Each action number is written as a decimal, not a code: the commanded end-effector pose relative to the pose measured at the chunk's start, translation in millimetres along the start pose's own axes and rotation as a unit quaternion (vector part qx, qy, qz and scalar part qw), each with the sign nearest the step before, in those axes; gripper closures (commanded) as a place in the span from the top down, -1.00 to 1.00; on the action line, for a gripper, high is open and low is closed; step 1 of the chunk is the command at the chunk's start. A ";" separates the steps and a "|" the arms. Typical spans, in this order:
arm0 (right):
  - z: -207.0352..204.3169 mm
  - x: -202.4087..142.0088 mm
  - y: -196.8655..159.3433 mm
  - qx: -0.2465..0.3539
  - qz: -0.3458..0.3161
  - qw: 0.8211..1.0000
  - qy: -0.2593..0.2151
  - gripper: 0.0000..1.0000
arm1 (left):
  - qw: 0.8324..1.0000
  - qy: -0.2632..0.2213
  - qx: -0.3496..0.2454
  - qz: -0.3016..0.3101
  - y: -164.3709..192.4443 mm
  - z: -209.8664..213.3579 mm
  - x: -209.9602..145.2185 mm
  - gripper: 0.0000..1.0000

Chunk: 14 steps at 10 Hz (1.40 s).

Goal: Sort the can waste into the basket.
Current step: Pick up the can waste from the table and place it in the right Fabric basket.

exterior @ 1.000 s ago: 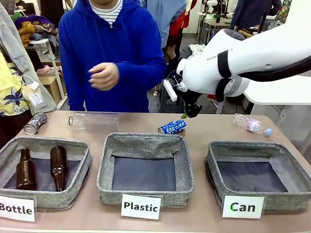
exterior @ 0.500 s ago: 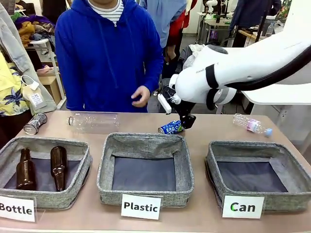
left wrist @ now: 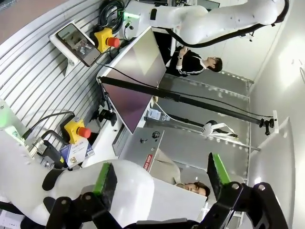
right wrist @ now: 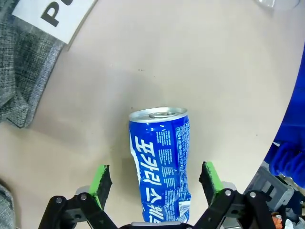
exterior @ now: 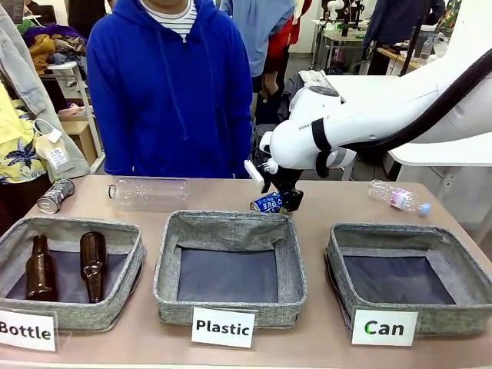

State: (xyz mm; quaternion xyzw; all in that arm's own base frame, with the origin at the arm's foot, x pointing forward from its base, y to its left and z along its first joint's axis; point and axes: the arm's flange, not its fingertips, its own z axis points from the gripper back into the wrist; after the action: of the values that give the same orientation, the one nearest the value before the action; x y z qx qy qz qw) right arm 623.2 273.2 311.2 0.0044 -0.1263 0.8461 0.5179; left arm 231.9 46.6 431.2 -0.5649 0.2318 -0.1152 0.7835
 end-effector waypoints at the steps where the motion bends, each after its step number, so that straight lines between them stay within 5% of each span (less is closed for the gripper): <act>1: -0.2 1.5 -11.6 0.023 -0.011 1.000 0.003 -0.16 | 1.000 -0.005 -0.011 -0.012 -4.8 1.2 -2.3 1.00; 2: -1.6 1.9 -13.4 0.026 -0.015 1.000 0.006 -0.17 | 1.000 -0.005 -0.011 -0.012 -4.8 1.2 -2.3 1.00; 3: -2.4 0.9 -14.4 0.029 -0.020 0.999 0.011 -1.00 | 1.000 -0.005 -0.011 -0.012 -4.8 1.2 -2.3 1.00; 5: -3.7 1.1 -13.4 0.032 -0.022 0.999 0.014 -1.00 | 1.000 -0.005 -0.011 -0.012 -4.8 1.2 -2.3 1.00; 6: -1.6 0.8 -13.1 0.031 -0.026 0.999 0.017 -0.71 | 1.000 -0.005 -0.011 -0.012 -4.8 1.2 -2.3 1.00; 9: 45.2 3.5 4.1 -0.009 -0.047 0.998 0.043 -1.00 | 1.000 -0.005 -0.011 -0.012 -4.8 1.2 -2.3 1.00; 12: 171.7 26.7 93.5 -0.066 -0.095 0.992 0.050 -1.00 | 1.000 -0.005 -0.011 -0.012 -4.8 1.2 -2.3 1.00; 14: 220.8 44.0 172.9 -0.035 -0.132 0.990 0.023 -1.00 | 1.000 -0.005 -0.011 -0.012 -4.8 1.2 -2.3 1.00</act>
State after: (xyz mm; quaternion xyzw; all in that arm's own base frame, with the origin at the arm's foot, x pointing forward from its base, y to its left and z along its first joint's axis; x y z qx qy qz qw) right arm 481.6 212.1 484.7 -0.0428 -0.1485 0.7780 0.6089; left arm 230.2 47.3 434.3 -0.5691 0.2274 -0.1147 0.7818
